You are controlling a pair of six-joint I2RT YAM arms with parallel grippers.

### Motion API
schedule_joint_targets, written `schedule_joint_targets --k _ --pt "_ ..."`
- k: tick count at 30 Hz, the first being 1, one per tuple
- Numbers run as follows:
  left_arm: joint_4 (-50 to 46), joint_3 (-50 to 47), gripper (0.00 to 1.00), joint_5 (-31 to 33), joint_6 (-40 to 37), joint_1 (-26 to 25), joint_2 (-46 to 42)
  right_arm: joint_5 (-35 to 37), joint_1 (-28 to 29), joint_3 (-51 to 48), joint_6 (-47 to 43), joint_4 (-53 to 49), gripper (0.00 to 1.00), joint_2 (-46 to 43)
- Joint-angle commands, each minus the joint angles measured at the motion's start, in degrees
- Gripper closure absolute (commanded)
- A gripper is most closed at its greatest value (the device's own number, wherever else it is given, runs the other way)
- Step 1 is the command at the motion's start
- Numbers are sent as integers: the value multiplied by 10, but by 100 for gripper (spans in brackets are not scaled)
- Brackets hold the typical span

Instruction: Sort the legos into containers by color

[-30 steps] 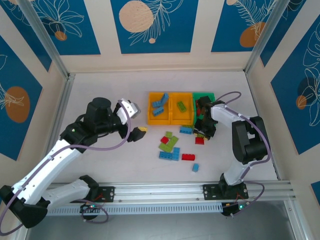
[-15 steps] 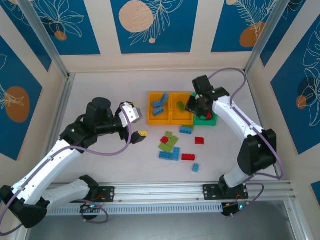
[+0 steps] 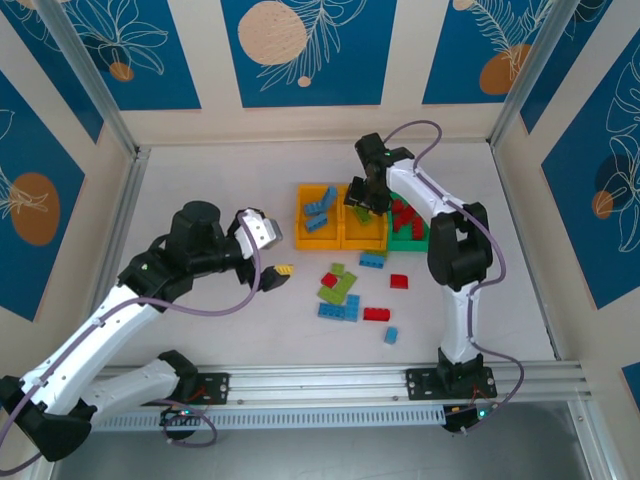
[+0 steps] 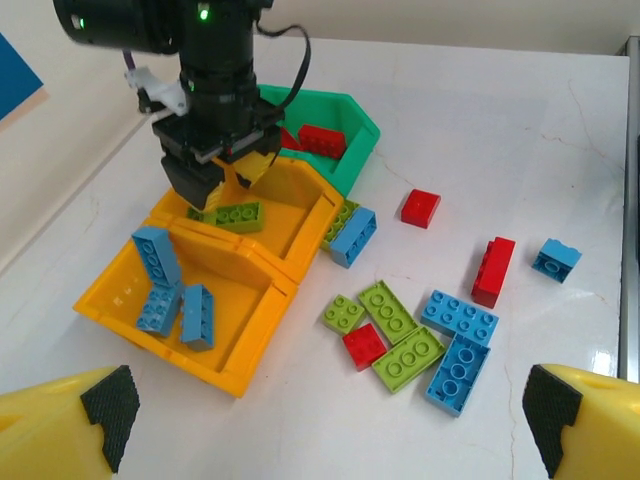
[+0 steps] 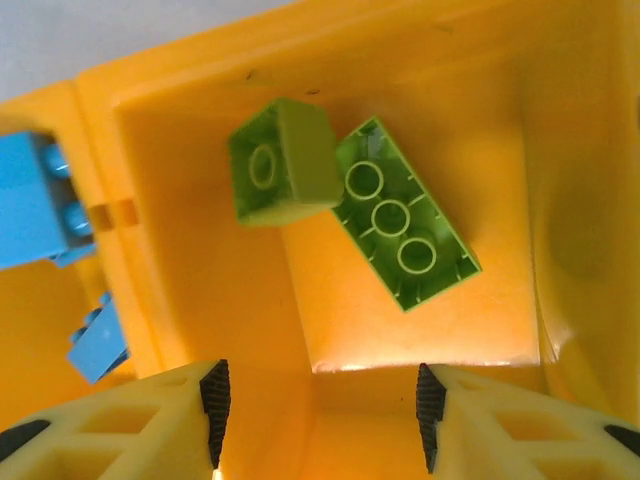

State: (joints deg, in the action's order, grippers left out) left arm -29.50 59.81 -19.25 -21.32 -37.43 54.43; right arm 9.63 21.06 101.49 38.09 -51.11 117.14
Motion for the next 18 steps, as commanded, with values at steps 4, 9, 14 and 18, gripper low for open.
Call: schedule_joint_targets --k 4,9,14,18 --pt "31 -14 0 9 3 -6 7 25 24 -174 27 4 43 -222" --pt "46 -17 0 14 -15 -6 24 29 77 -308 41 15 42 -331" --pt "46 -10 0 5 -20 -6 42 9 139 -348 119 -15 42 -319" --pt "46 -8 0 3 -11 -7 48 -11 172 -349 136 7 41 -259"
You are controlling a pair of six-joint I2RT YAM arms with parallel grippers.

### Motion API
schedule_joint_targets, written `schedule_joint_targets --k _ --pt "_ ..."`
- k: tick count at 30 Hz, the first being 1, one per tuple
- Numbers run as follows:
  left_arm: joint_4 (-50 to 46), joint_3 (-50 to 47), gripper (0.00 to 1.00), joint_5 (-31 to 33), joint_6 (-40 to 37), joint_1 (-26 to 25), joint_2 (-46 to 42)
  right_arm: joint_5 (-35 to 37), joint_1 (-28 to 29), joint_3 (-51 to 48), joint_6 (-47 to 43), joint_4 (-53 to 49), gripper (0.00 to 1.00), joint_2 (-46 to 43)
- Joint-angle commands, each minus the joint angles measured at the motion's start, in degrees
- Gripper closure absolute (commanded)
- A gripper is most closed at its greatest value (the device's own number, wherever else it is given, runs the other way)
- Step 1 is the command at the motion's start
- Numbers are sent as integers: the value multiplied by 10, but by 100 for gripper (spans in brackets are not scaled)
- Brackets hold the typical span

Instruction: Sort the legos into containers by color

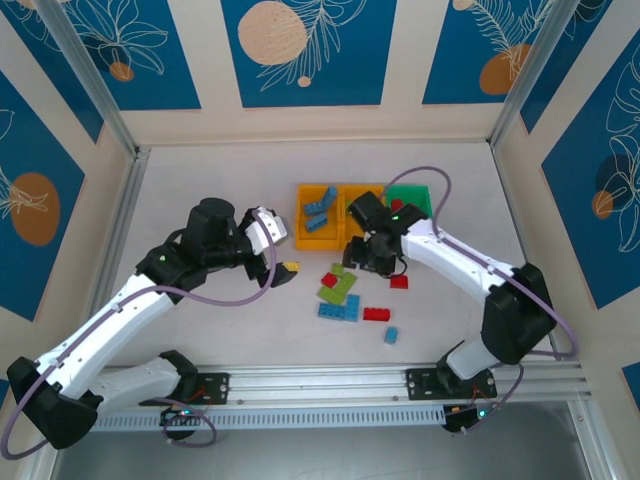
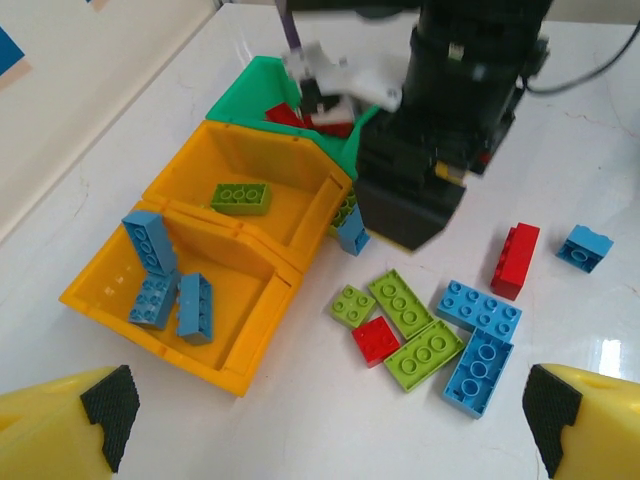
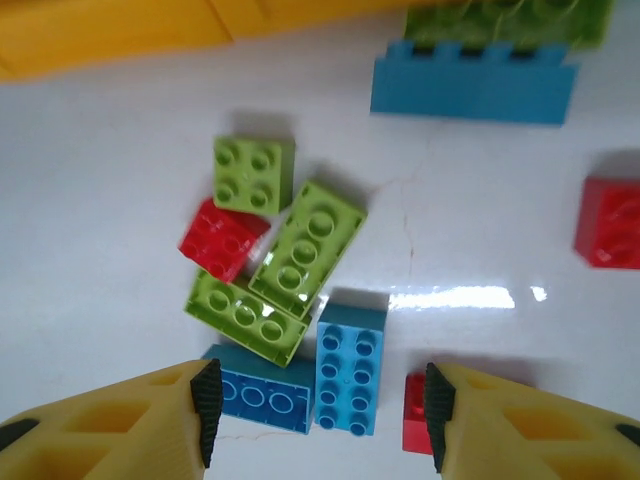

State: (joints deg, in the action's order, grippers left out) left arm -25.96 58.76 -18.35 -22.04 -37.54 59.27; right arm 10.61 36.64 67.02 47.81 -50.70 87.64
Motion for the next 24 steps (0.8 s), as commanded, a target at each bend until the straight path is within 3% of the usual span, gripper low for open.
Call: schedule_joint_targets --k 1,6,19,24 --pt "12 1 0 -7 -1 -5 -2 -25 19 -1 38 6 41 52" --pt "7 -3 0 -13 15 -7 -4 -20 24 14 31 8 41 124" --pt "9 -5 0 -14 14 -8 2 -34 11 6 10 63 36 191" --pt "8 -7 0 -15 14 -10 2 -35 2 -5 16 57 40 208"
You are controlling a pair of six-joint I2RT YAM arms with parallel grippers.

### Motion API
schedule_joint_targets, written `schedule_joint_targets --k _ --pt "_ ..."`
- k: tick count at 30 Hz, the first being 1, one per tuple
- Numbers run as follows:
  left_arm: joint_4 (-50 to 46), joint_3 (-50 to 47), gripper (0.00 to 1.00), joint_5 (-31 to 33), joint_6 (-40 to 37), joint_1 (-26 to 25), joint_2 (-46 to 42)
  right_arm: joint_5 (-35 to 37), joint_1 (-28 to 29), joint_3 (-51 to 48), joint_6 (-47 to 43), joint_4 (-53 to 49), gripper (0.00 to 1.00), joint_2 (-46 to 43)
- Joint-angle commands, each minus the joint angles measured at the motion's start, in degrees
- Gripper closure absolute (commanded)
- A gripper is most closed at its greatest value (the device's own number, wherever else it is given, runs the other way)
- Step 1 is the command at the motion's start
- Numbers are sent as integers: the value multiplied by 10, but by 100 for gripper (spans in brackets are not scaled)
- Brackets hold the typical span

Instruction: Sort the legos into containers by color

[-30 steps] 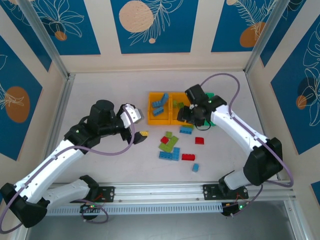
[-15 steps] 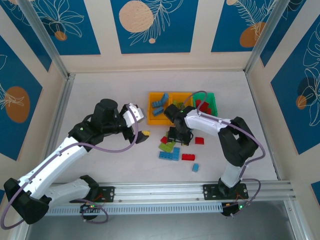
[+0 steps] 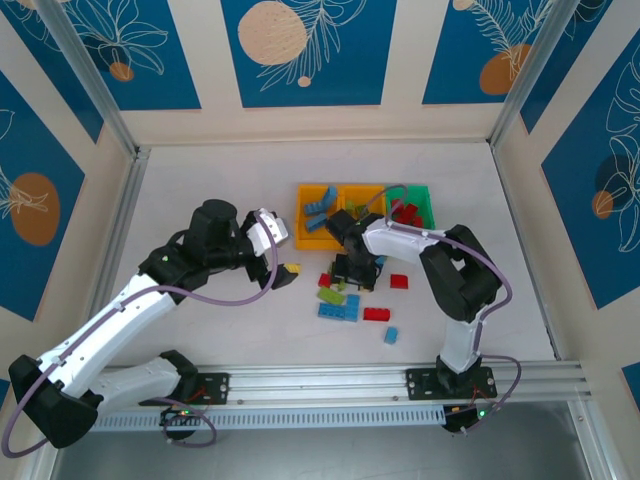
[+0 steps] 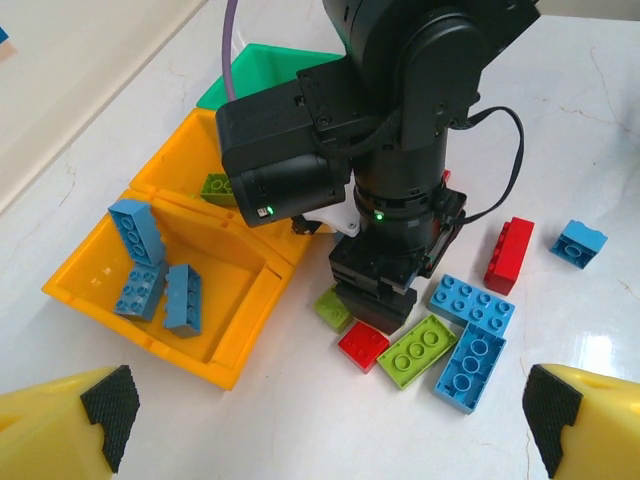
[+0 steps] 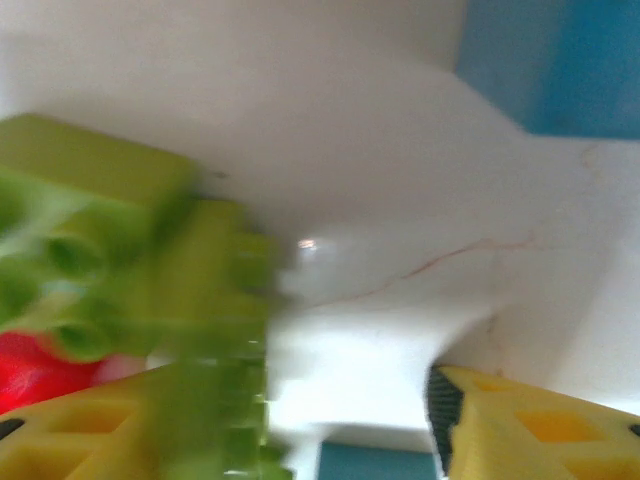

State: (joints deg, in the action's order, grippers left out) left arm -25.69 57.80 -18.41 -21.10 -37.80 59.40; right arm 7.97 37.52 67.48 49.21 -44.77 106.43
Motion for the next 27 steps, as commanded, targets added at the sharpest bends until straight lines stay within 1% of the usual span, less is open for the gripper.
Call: schedule_joint_targets --k 1,4,5,8,11,16,17,19,21,23,25,27 --pt "4 3 0 -14 5 -7 1 -12 -10 -17 5 1 42 17" --pt "5 1 0 -13 3 -8 0 -24 -21 -43 10 16 55 -4" --pt "5 1 0 -13 3 -7 0 -25 -24 -50 11 17 62 -15" --pt "9 2 0 -13 4 -7 2 -19 -25 -53 8 1 78 -48" --pt "11 2 0 -14 5 -8 3 -4 -27 -49 6 -19 89 -100" --pt "15 3 0 -17 5 -9 2 61 -43 -7 -15 -21 91 -197" --pt "18 3 0 -18 6 -10 3 72 -53 5 -28 -9 91 -206" --pt "22 4 0 -20 6 -11 6 85 -75 34 -60 21 89 -196" --pt "20 9 0 -22 5 -13 11 64 -108 84 -89 35 89 -149" --pt "10 16 0 -21 5 -14 13 43 -133 154 -104 19 89 -85" --pt "3 17 0 -18 7 -15 10 37 -145 222 -118 2 89 -21" --pt "4 11 0 -15 12 -16 2 36 -154 287 -127 -13 86 38"
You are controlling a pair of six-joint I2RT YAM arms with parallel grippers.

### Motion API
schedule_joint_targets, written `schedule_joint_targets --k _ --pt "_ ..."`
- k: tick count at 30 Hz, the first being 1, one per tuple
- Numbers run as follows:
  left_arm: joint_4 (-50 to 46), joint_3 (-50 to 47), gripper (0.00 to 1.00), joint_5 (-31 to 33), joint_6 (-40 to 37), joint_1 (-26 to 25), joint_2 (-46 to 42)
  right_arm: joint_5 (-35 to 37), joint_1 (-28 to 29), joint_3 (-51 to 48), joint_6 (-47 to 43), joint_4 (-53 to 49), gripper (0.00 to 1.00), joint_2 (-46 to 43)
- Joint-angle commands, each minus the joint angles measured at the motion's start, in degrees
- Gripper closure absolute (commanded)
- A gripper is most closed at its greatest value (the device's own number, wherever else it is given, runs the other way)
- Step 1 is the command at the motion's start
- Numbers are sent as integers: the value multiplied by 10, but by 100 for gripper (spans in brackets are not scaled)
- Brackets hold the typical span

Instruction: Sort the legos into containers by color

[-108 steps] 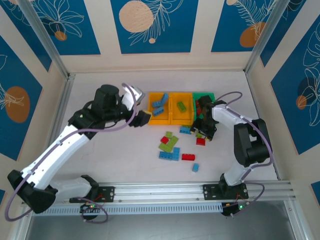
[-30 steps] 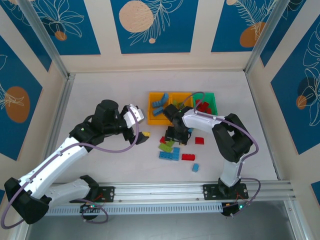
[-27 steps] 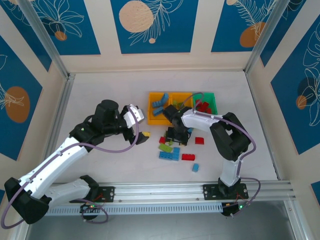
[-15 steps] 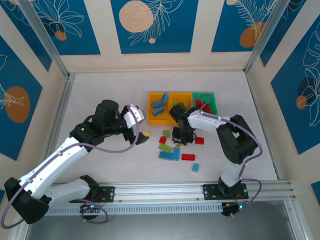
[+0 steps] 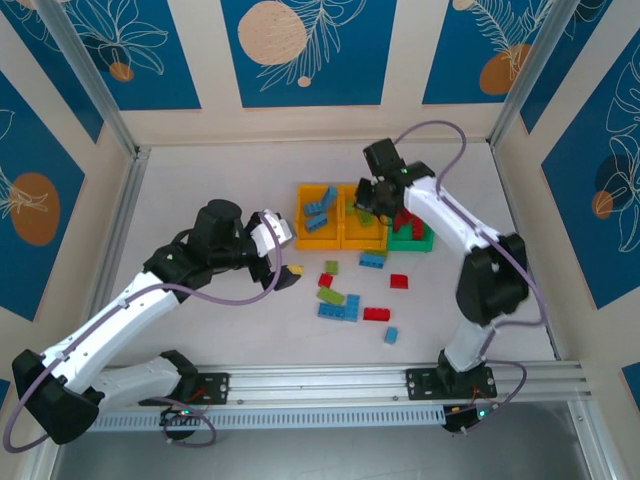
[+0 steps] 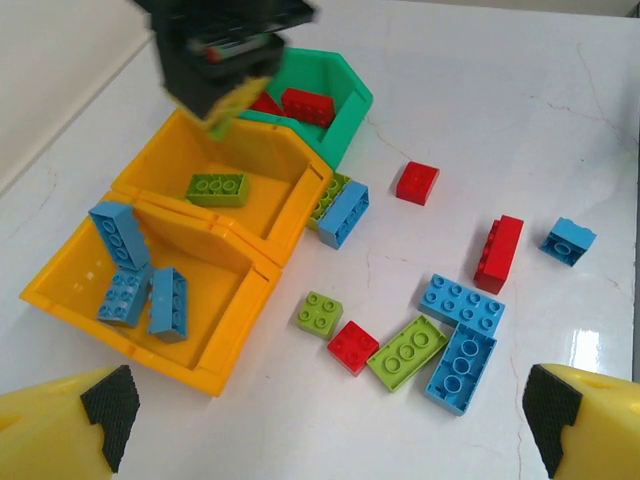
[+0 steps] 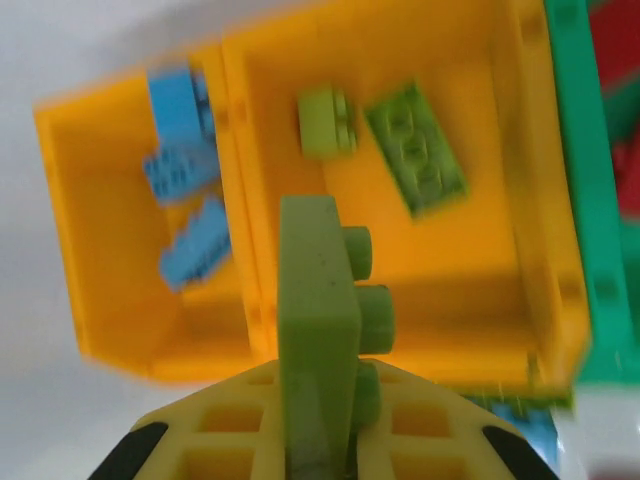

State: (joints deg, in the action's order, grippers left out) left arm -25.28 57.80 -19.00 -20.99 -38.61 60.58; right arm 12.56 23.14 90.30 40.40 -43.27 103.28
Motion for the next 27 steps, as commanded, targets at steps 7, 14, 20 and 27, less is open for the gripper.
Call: schedule_joint_targets --k 7,14,20,27 --pt "7 -8 0 2 36 -12 -33 -21 -19 178 -42 -84 49 131" --pt "24 -23 0 18 36 -14 -36 -31 -1 54 0 -73 49 -1" --pt "46 -28 0 31 34 -14 -32 -38 85 -141 129 -24 44 -127" --pt "41 -20 0 24 33 -15 -23 -25 173 -167 175 -11 20 -71"
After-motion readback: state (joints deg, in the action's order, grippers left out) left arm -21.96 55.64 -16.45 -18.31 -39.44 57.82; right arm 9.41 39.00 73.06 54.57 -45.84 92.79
